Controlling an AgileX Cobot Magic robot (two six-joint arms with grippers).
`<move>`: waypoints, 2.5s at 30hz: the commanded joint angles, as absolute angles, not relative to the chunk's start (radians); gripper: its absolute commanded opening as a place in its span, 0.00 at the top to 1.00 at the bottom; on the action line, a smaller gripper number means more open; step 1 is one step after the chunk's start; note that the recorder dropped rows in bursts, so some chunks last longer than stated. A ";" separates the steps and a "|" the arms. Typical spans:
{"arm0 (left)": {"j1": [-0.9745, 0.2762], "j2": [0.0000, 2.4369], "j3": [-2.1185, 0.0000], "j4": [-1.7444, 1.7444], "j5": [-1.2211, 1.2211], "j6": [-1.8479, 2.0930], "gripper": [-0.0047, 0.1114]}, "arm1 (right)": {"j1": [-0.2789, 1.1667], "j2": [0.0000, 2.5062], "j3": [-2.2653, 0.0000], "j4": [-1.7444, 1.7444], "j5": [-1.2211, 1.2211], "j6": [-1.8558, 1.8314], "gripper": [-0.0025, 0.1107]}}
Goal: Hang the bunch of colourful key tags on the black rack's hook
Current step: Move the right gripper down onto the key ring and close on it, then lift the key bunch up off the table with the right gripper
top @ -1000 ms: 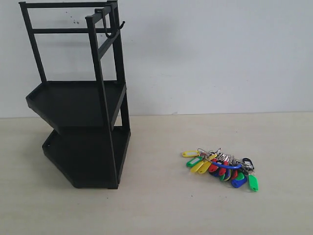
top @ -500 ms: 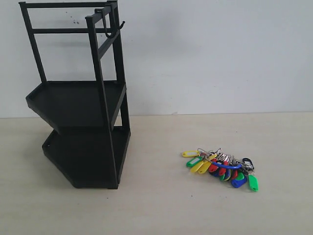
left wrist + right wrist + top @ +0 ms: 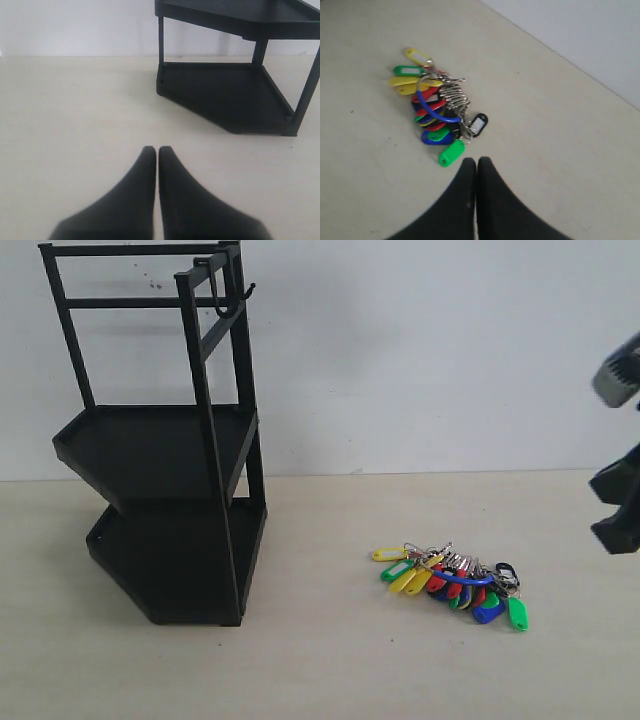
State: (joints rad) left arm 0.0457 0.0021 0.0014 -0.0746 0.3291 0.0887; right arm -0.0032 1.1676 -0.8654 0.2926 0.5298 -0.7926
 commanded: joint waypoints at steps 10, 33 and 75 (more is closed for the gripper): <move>0.049 0.000 0.000 -0.082 0.316 0.078 0.92 | 0.305 1.580 -1.177 -0.108 0.878 -0.675 0.98; 0.049 0.000 0.000 -0.082 0.316 0.078 0.92 | 0.417 1.981 -1.386 -0.458 0.748 -0.382 0.58; 0.049 0.000 0.000 -0.082 0.316 0.078 0.92 | 0.344 2.093 -1.388 -0.632 0.584 -0.210 0.58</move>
State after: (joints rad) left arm 0.0457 0.0021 0.0014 -0.0746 0.3291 0.0887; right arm 0.3487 2.0870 -1.3844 -0.6343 0.5910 -0.2163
